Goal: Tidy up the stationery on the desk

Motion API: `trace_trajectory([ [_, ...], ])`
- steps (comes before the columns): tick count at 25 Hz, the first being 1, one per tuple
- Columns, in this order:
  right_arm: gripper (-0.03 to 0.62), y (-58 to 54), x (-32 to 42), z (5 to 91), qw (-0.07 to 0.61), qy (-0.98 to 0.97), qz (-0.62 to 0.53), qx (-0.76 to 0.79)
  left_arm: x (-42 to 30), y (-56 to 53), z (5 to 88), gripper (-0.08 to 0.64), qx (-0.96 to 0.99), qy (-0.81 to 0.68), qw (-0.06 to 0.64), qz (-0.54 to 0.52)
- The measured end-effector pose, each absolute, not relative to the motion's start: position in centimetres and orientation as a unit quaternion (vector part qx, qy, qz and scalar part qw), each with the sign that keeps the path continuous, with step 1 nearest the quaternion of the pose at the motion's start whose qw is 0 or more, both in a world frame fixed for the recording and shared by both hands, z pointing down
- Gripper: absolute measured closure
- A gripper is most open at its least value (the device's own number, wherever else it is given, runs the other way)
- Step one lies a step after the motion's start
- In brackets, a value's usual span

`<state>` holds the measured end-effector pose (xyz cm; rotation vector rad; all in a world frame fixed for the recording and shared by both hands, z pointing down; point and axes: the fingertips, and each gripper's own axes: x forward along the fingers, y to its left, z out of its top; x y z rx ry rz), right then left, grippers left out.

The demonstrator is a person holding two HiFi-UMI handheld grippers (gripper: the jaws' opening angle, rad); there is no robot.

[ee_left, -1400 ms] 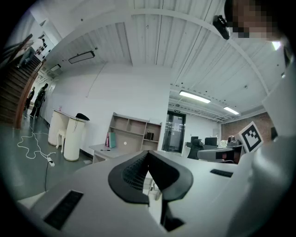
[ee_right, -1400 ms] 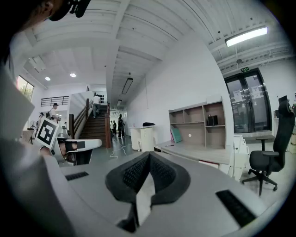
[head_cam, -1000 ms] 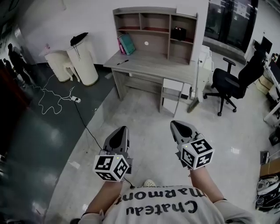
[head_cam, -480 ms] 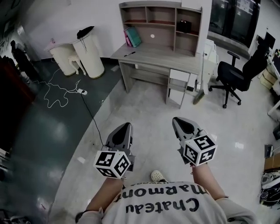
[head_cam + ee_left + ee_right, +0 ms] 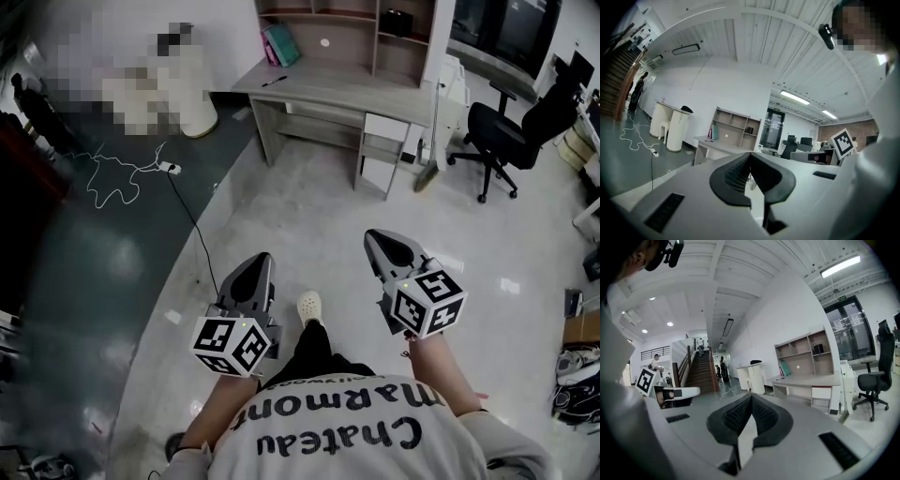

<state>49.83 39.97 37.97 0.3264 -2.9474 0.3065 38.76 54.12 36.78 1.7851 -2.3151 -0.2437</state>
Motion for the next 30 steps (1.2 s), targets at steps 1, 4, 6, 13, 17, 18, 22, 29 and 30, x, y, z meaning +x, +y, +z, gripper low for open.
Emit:
trace_trajectory([
  [1, 0.581, 39.7, 49.5, 38.0, 0.078, -0.985, 0.108, 0.110, 38.5, 54.1, 36.8, 0.546, 0.606, -0.784, 0.104, -0.084],
  [4, 0.581, 39.0, 48.0, 38.2, 0.078, -0.984, 0.119, 0.105, 36.9, 53.7, 36.7, 0.546, 0.602, -0.787, 0.099, -0.088],
  [6, 0.581, 38.4, 46.6, 38.5, 0.082, -0.984, 0.120, 0.100, 35.5, 53.3, 36.6, 0.546, 0.597, -0.791, 0.095, -0.091],
  [13, 0.581, 35.3, 39.1, 38.0, 0.056, -0.975, 0.200, 0.077, 28.5, 50.3, 37.3, 0.546, 0.591, -0.794, 0.104, -0.099],
  [17, 0.581, 32.4, 34.5, 37.6, 0.054, -0.971, 0.219, 0.084, 23.5, 47.6, 36.3, 0.546, 0.593, -0.793, 0.098, -0.101],
  [18, 0.581, 31.7, 33.4, 37.4, 0.053, -0.970, 0.221, 0.085, 22.1, 47.0, 35.8, 0.546, 0.593, -0.793, 0.095, -0.103],
  [22, 0.581, 29.7, 28.8, 36.4, 0.052, -0.972, 0.214, 0.084, 17.1, 44.6, 33.7, 0.546, 0.599, -0.789, 0.076, -0.111],
  [29, 0.581, 26.5, 21.7, 34.4, 0.039, -0.973, 0.211, 0.085, 10.1, 42.0, 31.4, 0.546, 0.605, -0.784, 0.060, -0.122],
  [30, 0.581, 26.3, 20.7, 34.1, 0.039, -0.974, 0.208, 0.083, 9.1, 41.7, 31.2, 0.546, 0.605, -0.784, 0.059, -0.123],
])
